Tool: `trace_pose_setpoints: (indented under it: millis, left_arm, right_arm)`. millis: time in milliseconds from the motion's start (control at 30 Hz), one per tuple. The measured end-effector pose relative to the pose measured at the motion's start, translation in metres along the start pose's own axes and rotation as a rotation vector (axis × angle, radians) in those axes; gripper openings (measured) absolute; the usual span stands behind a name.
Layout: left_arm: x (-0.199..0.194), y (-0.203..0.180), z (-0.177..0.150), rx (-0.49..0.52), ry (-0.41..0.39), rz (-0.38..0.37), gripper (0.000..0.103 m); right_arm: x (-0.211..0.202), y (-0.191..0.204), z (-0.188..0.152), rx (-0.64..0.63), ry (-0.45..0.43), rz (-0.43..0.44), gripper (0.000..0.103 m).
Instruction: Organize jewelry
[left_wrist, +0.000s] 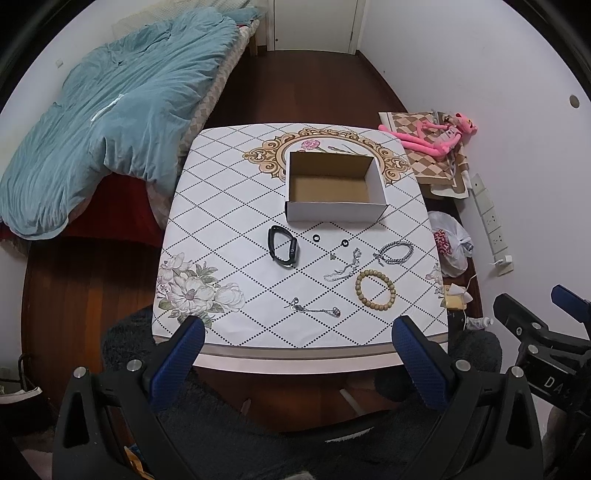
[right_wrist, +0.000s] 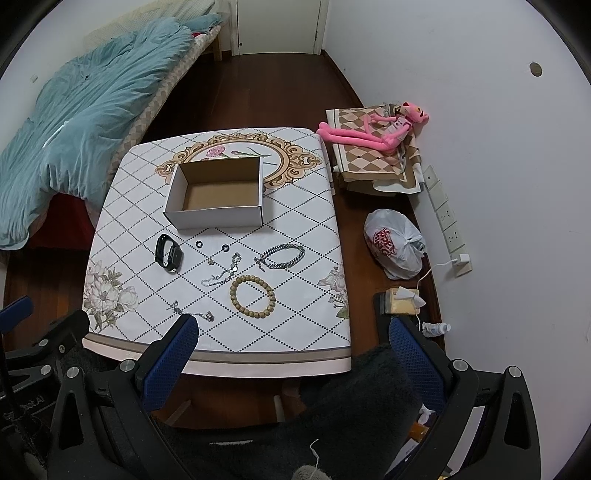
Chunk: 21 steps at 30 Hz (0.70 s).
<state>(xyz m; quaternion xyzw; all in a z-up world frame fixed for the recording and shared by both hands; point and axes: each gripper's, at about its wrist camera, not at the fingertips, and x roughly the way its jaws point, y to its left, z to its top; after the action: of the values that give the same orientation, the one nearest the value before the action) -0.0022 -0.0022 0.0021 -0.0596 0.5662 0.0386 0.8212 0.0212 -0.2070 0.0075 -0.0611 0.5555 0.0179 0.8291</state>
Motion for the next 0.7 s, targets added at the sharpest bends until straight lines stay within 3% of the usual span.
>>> trace_pose_setpoints:
  millis: [700]
  left_arm:
    - [-0.0085, 0.0004, 0.0027, 0.004, -0.028, 0.008, 0.103]
  right_arm:
    - [-0.0058, 0.0014, 0.0038, -0.002, -0.008, -0.003, 0.103]
